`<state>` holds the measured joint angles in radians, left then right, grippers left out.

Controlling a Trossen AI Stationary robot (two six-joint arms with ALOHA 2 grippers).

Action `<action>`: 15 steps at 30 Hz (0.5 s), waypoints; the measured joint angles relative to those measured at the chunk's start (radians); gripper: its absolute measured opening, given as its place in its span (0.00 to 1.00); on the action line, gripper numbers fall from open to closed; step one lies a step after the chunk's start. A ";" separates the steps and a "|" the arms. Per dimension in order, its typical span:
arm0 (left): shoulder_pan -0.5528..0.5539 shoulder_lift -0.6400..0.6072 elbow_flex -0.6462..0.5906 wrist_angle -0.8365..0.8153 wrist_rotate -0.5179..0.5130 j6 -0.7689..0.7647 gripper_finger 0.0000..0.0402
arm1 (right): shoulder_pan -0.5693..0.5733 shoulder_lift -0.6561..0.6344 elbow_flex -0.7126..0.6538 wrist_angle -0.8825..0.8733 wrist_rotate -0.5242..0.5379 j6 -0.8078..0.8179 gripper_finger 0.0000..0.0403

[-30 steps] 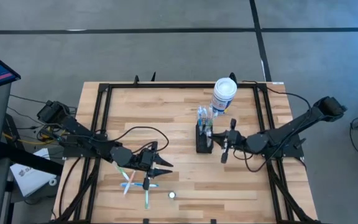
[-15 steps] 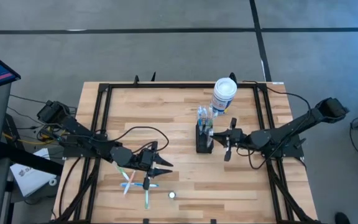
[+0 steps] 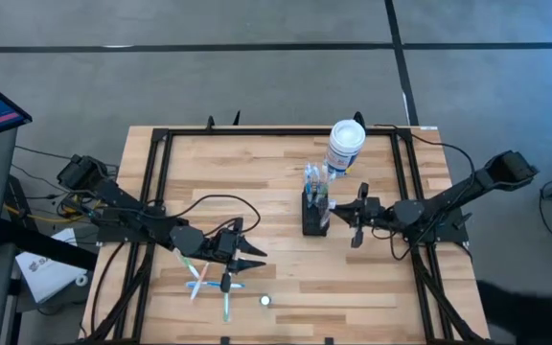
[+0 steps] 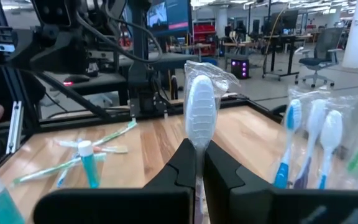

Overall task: Pick & Place toothbrushing station
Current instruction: Put the purple toothbrush into the wire mesh organizer

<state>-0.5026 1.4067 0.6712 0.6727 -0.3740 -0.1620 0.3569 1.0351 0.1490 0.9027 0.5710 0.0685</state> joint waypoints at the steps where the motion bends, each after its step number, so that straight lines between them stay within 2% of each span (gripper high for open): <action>1: 0.000 0.000 0.000 0.000 0.000 0.000 0.23 | 0.000 0.000 -0.005 0.008 0.000 0.000 0.00; 15: 0.000 0.000 0.000 0.000 0.001 0.000 0.23 | -0.006 0.000 -0.010 -0.005 -0.007 0.007 0.02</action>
<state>-0.5026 1.4067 0.6712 0.6727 -0.3733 -0.1616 0.3511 1.0351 0.1394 0.8982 0.5637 0.0755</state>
